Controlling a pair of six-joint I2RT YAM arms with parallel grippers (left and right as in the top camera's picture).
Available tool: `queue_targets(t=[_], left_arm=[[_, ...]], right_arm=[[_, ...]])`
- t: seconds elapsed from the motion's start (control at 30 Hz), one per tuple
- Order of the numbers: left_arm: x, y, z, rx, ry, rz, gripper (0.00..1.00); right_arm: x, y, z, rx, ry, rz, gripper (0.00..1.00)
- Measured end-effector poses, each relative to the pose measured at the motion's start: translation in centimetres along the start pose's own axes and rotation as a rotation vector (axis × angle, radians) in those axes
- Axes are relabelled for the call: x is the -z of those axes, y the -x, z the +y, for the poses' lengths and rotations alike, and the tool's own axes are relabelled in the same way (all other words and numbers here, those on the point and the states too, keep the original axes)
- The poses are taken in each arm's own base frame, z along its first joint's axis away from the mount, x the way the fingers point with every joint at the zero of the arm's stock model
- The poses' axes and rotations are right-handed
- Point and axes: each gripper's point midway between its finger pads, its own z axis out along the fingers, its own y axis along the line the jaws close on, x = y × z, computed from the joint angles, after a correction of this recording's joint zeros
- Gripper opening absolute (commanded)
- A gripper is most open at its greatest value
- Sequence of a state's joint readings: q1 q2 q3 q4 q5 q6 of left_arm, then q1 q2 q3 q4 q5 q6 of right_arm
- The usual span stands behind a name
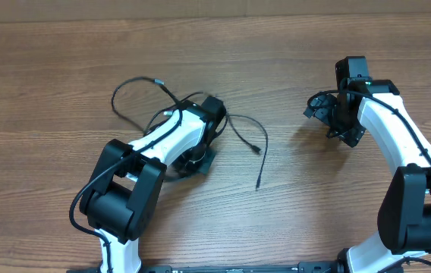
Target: Untangle cables
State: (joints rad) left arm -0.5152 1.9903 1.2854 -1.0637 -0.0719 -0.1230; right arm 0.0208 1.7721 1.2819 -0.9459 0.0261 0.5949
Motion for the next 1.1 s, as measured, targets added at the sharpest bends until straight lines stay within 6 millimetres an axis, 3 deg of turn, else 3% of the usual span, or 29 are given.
queue_targets(t=[0.1, 0.23, 0.37, 0.4, 0.47, 0.5, 0.6, 0.7, 0.8, 0.9, 1.1], left_arm=[[0.0, -1.3, 0.1, 0.014, 0.006, 0.052, 0.04], [0.2, -1.4, 0.2, 0.046, 0.006, 0.058, 0.07], [2.4, -0.4, 0.1, 0.073, -0.01, -0.002, 0.27], [3.3, 0.0, 0.1, 0.081, -0.015, -0.027, 0.28], [5.3, 0.9, 0.1, 0.092, -0.025, -0.085, 0.27], [6.1, 1.3, 0.1, 0.096, -0.031, -0.115, 0.2], [7.3, 1.8, 0.1, 0.108, -0.038, -0.155, 0.13], [7.3, 1.7, -0.1, 0.153, -0.053, -0.15, 0.12], [7.3, 1.8, -0.6, 0.185, -0.084, -0.147, 0.24], [6.9, 1.7, -1.1, 0.221, -0.117, -0.141, 0.2], [4.5, 1.1, -1.6, 0.323, -0.141, -0.111, 0.23]], right_arm=[[0.0, 0.0, 0.0, 0.0, 0.0, 0.0, 1.0], [0.0, 0.0, 0.0, 0.0, -0.001, 0.0, 1.0], [0.0, 0.0, 0.0, 0.0, 0.0, 0.0, 1.0], [0.0, 0.0, 0.0, 0.0, -0.001, 0.0, 1.0], [0.0, 0.0, 0.0, 0.0, 0.0, 0.0, 1.0], [0.0, 0.0, 0.0, 0.0, -0.001, 0.0, 1.0], [0.0, 0.0, 0.0, 0.0, 0.0, 0.0, 1.0], [0.0, 0.0, 0.0, 0.0, 0.0, 0.0, 1.0], [0.0, 0.0, 0.0, 0.0, 0.0, 0.0, 1.0], [0.0, 0.0, 0.0, 0.0, 0.0, 0.0, 1.0], [0.0, 0.0, 0.0, 0.0, 0.0, 0.0, 1.0]])
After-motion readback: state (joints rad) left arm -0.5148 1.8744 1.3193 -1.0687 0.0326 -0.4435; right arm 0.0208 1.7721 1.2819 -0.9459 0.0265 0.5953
